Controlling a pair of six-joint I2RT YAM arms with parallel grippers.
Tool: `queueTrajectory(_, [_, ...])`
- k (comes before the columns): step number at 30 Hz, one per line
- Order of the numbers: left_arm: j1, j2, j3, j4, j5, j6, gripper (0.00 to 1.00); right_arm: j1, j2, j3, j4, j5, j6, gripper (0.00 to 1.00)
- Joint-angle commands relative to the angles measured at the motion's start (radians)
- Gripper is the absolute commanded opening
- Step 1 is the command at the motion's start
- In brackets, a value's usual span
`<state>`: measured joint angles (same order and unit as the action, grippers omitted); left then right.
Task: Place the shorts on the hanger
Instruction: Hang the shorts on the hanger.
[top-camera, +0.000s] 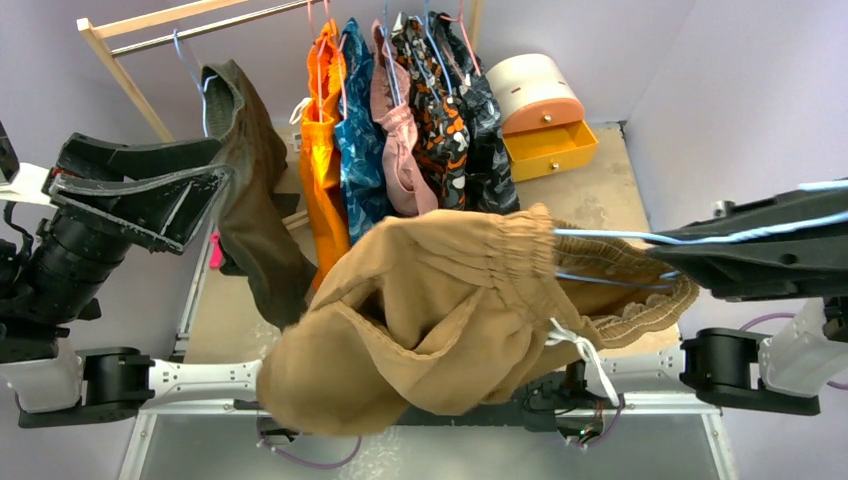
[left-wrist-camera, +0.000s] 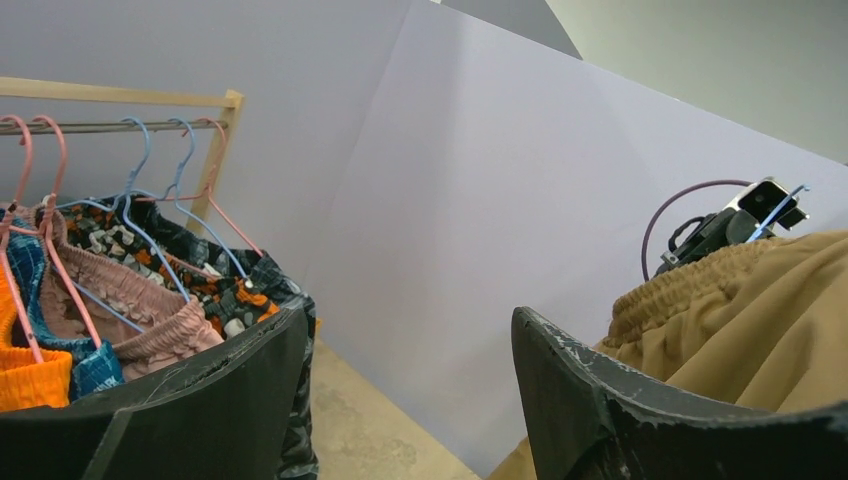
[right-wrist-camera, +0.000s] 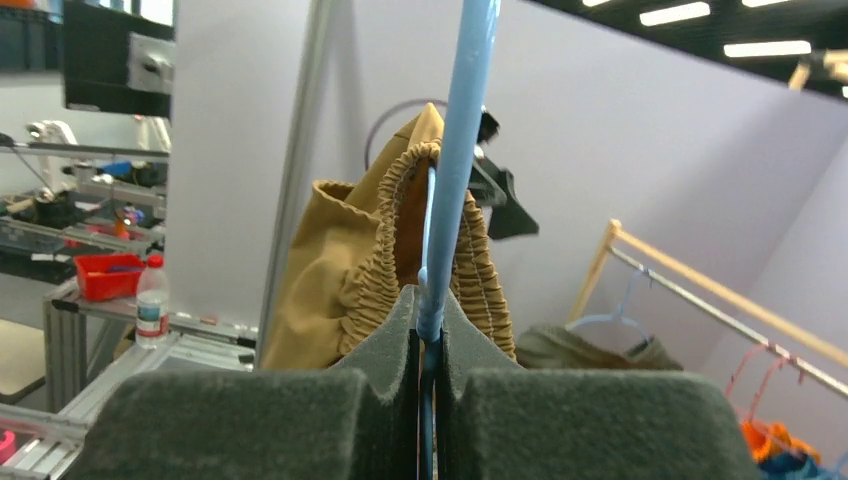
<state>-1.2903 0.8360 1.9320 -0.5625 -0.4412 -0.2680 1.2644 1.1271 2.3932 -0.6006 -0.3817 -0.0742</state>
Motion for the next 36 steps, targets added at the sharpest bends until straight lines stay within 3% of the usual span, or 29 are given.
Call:
queueTrajectory(1, [0.0,-0.008,-0.002,0.01,-0.036,0.016,0.74,0.004,0.08,-0.028,-0.106,0.18,-0.033,0.0])
queueTrajectory(6, [0.001,-0.009,-0.03,-0.001,-0.049,0.015,0.74,0.004,0.071,-0.149,-0.162,0.307,-0.043,0.0])
queueTrajectory(11, [0.001,-0.007,-0.049,0.001,-0.056,0.015,0.74,0.004,0.094,-0.152,-0.171,0.254,-0.03,0.0])
queueTrajectory(13, [0.001,-0.001,-0.05,-0.002,-0.055,0.018,0.74,0.004,0.108,-0.113,-0.16,0.152,-0.01,0.0])
queueTrajectory(17, [0.0,0.012,-0.037,-0.016,-0.055,0.032,0.74,0.004,0.154,0.026,-0.074,-0.221,0.059,0.0])
queueTrajectory(20, [0.001,0.011,-0.036,-0.018,-0.062,0.038,0.74,0.004,0.146,0.028,-0.03,-0.3,0.065,0.0])
queueTrajectory(25, [0.0,0.005,-0.033,-0.02,-0.068,0.037,0.74,0.004,0.112,-0.036,-0.102,-0.134,0.009,0.0])
queueTrajectory(33, [0.001,0.004,-0.036,-0.026,-0.088,0.044,0.74,0.004,0.088,-0.142,-0.147,0.346,-0.025,0.0])
queueTrajectory(36, [0.0,0.001,-0.05,-0.027,-0.099,0.046,0.74,0.004,0.104,-0.141,-0.157,0.442,-0.031,0.0])
